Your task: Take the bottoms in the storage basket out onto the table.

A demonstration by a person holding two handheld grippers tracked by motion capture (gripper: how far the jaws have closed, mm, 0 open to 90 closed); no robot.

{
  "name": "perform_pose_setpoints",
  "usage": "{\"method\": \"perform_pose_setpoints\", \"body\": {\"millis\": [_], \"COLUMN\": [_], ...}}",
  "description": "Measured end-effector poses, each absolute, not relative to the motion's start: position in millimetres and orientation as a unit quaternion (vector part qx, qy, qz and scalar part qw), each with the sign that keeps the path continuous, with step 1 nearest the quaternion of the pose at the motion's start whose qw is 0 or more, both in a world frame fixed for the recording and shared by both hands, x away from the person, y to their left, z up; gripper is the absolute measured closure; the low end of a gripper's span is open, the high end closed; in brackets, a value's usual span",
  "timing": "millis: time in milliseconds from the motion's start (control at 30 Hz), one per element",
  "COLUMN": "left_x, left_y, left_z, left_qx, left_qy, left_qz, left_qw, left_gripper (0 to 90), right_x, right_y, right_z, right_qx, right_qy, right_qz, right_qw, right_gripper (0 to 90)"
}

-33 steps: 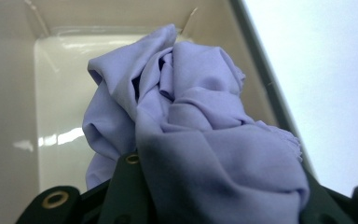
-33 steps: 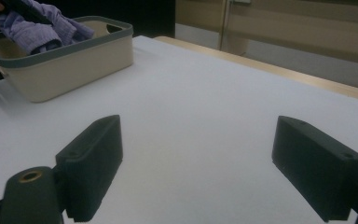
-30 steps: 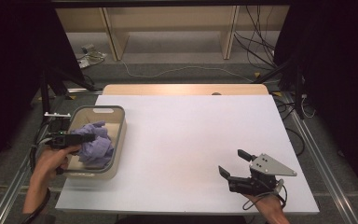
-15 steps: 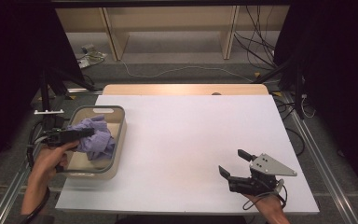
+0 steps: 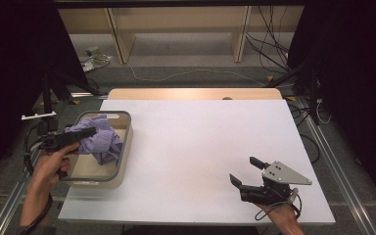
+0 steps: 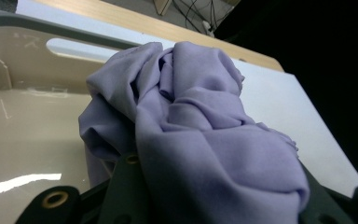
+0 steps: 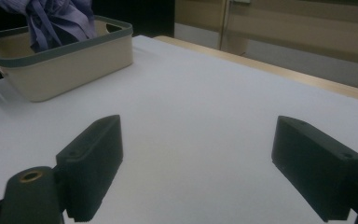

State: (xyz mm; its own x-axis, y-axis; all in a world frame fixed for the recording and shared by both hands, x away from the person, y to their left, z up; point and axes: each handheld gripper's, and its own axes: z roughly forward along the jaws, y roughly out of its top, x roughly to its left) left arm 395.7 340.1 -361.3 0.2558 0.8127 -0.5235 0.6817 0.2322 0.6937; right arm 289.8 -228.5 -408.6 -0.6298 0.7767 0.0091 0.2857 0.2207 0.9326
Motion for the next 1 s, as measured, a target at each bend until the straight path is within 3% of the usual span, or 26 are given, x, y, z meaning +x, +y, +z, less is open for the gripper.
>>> {"method": "perform_pose_setpoints", "body": {"millis": [500,1000], "left_x": [391,386], "left_y": [340,328], "left_z": [-351,-336], "left_qx": [0.584,0.586], "left_qy": [0.593,0.570], "left_qz": [0.055,0.048], "left_qw": [0.552,0.574], "left_gripper": [65.3,65.3], "right_x": [290,290], "right_y": [-229,-229], "right_z": [-408,-408], "right_qx": [0.358,0.361], "right_qy": [0.742,0.741], "right_qz": [0.512,0.512], "right_qw": [0.241,0.241], "right_gripper": [17.4,17.5]}}
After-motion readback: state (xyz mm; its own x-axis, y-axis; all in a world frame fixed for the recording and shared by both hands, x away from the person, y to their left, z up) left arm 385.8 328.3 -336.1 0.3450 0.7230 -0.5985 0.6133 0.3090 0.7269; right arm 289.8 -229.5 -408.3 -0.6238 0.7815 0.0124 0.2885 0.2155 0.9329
